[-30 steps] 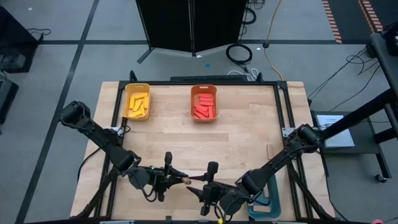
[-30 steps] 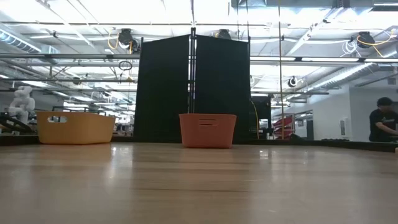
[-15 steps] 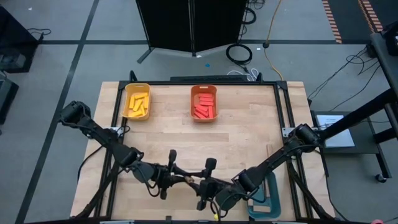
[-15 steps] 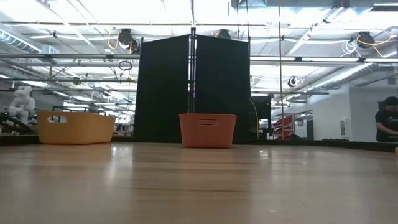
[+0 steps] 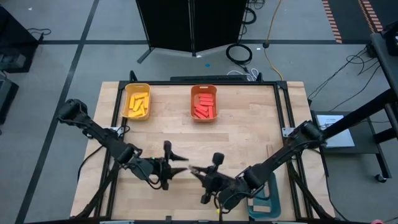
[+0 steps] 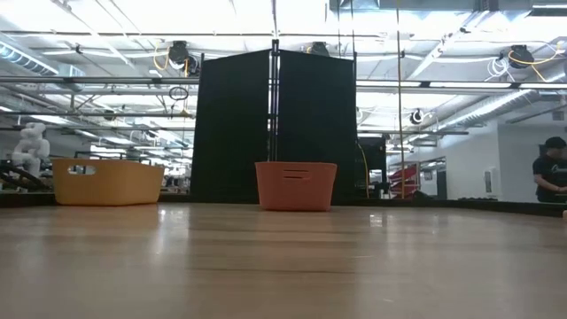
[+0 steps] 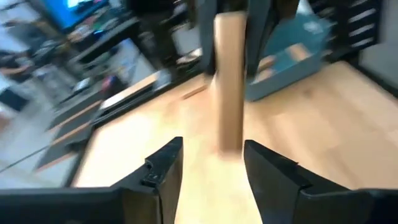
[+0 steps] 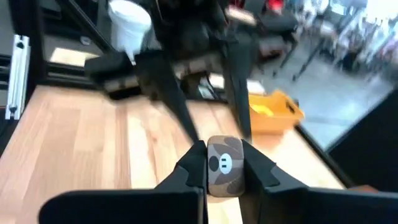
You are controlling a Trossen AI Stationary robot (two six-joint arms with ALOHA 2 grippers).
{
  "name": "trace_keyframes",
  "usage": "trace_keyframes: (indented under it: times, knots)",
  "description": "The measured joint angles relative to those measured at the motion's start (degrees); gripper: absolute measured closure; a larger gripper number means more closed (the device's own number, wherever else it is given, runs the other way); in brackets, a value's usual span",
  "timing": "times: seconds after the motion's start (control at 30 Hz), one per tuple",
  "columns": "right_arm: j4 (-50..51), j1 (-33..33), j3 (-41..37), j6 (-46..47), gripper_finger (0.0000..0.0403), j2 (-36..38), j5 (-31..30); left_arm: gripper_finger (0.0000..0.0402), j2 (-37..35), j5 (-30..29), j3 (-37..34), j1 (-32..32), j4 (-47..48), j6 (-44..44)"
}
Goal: Sort blocks
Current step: Put the brown block into the blue bin
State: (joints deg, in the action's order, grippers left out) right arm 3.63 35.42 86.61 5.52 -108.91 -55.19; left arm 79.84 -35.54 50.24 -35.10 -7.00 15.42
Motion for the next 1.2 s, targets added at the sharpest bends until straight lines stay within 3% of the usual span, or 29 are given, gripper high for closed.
trace_keyframes:
  times: [0.13,0.2,0.27,0.37,0.53,0.67,0.83,0.97,1.03,1.2]
  knots:
    - [18.7,-0.4,0.0,15.3,0.0378,5.0,1.2,0.0228,-5.2,-4.8,0.0,-1.1,9.5,-3.4]
    - [31.1,-1.4,0.0,27.0,0.0378,7.7,6.4,0.0227,-7.8,-5.7,0.0,-1.3,15.9,-5.9]
    - [43.8,-2.6,0.0,39.9,0.0378,10.0,13.3,0.0227,-10.2,-7.9,0.0,-1.1,22.6,-8.7]
    - [61.6,-4.1,0.0,56.2,0.0378,11.3,28.5,0.0226,-12.8,-11.1,-0.3,0.1,32.4,-11.6]
    - [78.6,-4.3,-0.1,69.5,0.0375,11.0,51.4,0.0226,-19.2,-12.0,-6.2,4.9,32.7,-9.8]
    - [75.0,-3.4,-2.2,76.1,0.0366,10.8,61.0,0.0226,-25.5,-3.3,-15.3,12.4,20.4,-3.1]
    - [60.6,-1.1,-8.7,81.6,0.0366,10.8,67.4,0.0226,-29.8,21.4,-27.8,24.7,-10.2,2.9]
    - [53.8,0.5,-14.3,87.6,0.0361,10.8,72.3,0.0226,-28.5,38.8,-34.9,32.3,-36.1,-0.9]
    - [53.2,0.9,-16.2,90.0,0.0350,10.8,75.1,0.0226,-27.5,42.9,-36.7,34.7,-43.9,-1.5]
    - [54.0,-0.4,-17.7,88.0,0.0307,10.8,83.3,0.0226,-26.9,44.4,-36.8,38.7,-54.2,-1.3]
